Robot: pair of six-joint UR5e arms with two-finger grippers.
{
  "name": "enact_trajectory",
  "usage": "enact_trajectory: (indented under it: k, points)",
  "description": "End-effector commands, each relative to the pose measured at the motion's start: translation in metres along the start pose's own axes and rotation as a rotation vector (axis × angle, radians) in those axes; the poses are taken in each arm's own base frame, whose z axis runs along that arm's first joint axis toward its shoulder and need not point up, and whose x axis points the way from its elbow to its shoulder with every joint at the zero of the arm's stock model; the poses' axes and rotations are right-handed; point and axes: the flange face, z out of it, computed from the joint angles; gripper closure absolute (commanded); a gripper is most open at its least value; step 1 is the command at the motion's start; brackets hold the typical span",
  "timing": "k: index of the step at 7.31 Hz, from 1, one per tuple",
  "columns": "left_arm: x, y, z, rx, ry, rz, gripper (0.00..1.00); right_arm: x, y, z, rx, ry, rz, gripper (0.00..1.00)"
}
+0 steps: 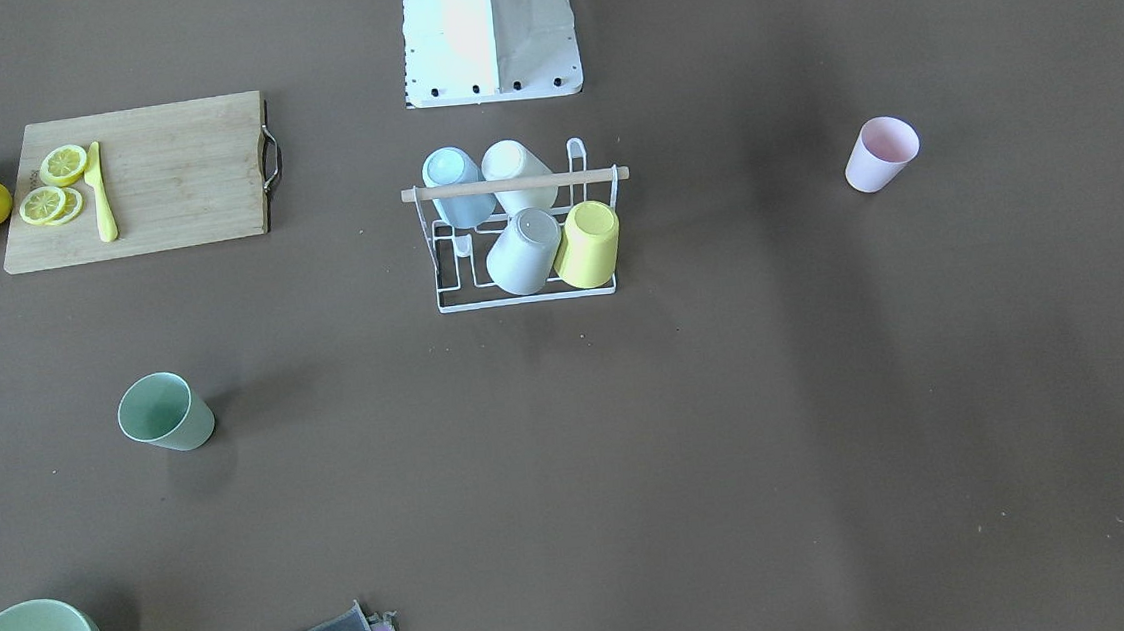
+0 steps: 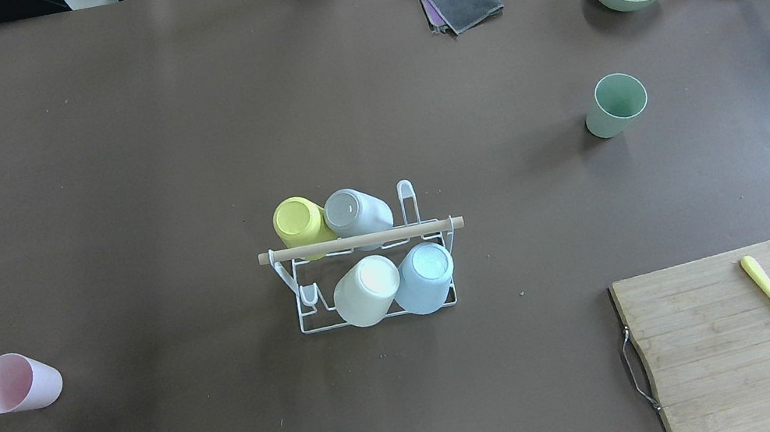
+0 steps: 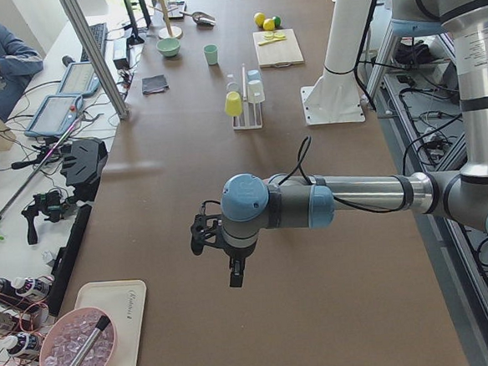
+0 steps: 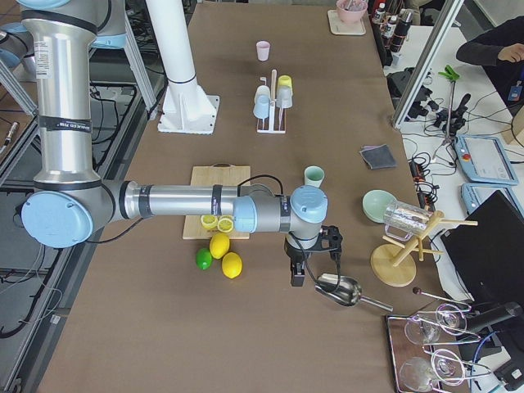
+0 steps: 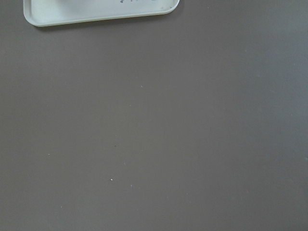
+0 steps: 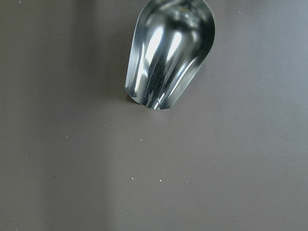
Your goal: Place cup on cup holder
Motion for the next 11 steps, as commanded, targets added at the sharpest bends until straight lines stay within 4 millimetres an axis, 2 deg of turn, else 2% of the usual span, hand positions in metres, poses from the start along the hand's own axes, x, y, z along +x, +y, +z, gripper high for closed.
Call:
enact_trajectory:
  k: [1,2,4,5,6,7,8,9,10,11]
  points:
    - [0.004,-0.002,-0.003,0.006,0.001,0.009,0.02,0.002,-0.001,0.004,-0.007,0.000,0.005,0.00]
    - [0.005,-0.002,-0.004,0.008,0.007,0.008,0.02,0.005,0.000,0.007,-0.014,-0.001,0.011,0.00]
    - [0.005,-0.002,-0.002,0.005,0.009,0.009,0.02,-0.005,-0.009,0.001,0.002,-0.001,-0.008,0.00]
    - [0.004,-0.002,-0.001,0.002,0.009,0.007,0.02,-0.022,-0.023,-0.002,0.009,0.003,-0.045,0.00]
    - [0.008,-0.010,-0.006,0.009,0.009,0.014,0.02,-0.046,-0.039,-0.008,0.022,-0.005,-0.067,0.00]
    - [0.011,-0.014,-0.009,0.018,0.007,0.022,0.02,-0.088,-0.054,-0.023,0.046,-0.029,-0.034,0.00]
    - [0.012,-0.014,-0.010,0.020,0.012,0.023,0.02,-0.139,-0.055,-0.024,0.049,-0.053,-0.047,0.00]
    - [0.014,-0.013,-0.009,0.018,0.040,0.020,0.02,-0.193,-0.062,-0.035,0.066,-0.071,-0.048,0.00]
    - [0.013,-0.013,-0.006,0.015,0.046,0.018,0.02,-0.244,-0.056,-0.031,0.057,-0.094,-0.052,0.00]
    - [0.013,-0.012,-0.006,0.016,0.046,0.023,0.02,-0.286,-0.059,-0.032,0.054,-0.121,-0.033,0.00]
